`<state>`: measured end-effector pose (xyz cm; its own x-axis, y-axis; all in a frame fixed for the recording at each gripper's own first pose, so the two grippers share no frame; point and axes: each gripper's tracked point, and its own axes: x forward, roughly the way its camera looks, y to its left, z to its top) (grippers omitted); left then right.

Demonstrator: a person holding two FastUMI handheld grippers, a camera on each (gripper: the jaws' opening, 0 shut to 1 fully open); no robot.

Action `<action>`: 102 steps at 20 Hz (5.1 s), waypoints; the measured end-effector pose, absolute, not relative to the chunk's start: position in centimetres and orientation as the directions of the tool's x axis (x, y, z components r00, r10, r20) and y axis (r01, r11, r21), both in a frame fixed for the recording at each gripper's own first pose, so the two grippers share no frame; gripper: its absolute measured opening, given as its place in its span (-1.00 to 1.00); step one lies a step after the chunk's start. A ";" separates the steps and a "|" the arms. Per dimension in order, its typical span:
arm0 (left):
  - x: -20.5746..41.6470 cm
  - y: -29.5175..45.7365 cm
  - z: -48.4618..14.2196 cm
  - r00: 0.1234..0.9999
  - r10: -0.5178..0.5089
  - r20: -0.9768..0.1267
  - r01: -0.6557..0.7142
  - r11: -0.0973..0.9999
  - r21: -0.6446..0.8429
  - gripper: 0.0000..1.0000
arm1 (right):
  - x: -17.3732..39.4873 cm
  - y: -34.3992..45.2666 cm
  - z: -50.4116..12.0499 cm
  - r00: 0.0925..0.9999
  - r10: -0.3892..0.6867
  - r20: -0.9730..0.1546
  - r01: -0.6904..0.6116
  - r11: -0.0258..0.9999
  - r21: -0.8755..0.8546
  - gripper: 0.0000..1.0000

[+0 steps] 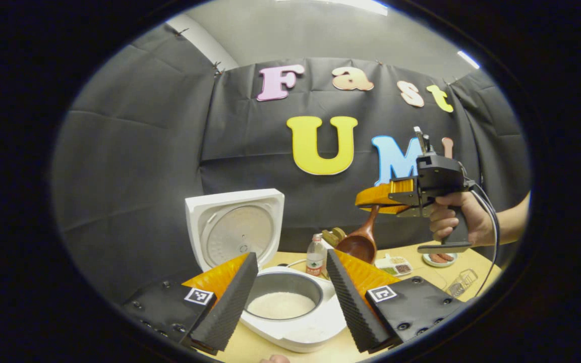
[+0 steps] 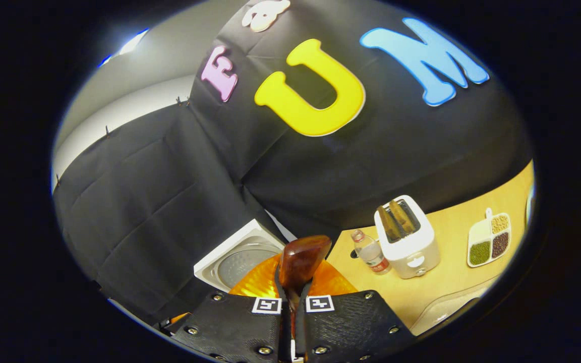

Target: Close the left gripper, press the button to open the rice cooker; take a wooden spoon from the chopstick holder with the right hand, scoop a spoonful of rice and pour it into the rice cooker, then put the wooden spoon back into the chopstick holder.

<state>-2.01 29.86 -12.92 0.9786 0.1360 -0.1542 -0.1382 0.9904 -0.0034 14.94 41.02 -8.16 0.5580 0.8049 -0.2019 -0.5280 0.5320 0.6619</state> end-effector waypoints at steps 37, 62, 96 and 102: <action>3.1 7.1 -11.1 0.977 -0.089 -0.193 0.106 0.991 0.081 0.92 | 12.2 -2.6 -18.0 0.894 0.211 -0.396 -0.042 0.918 0.394 -0.93; 2.7 7.8 -10.5 0.983 -0.045 -0.176 0.044 0.999 -0.007 0.91 | 6.6 -4.6 -16.0 0.960 0.009 -0.279 -0.004 1.000 0.018 0.99; 18.8 43.9 -5.2 0.629 0.738 -0.245 -0.753 0.656 0.042 0.90 | 9.8 -0.6 -7.1 0.974 0.123 -0.190 -0.115 0.992 0.054 0.99; 19.2 49.4 -7.6 0.532 0.785 -0.316 -0.816 0.575 0.054 0.93 | 11.2 -0.6 -7.3 0.970 0.126 -0.208 -0.116 0.991 0.060 0.99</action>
<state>19.20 49.42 -7.56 0.5321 0.7853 -0.3165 -0.8164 0.5750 0.0543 11.22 -0.59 -7.31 0.9699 0.1259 -0.2083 -0.1158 0.9915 0.0600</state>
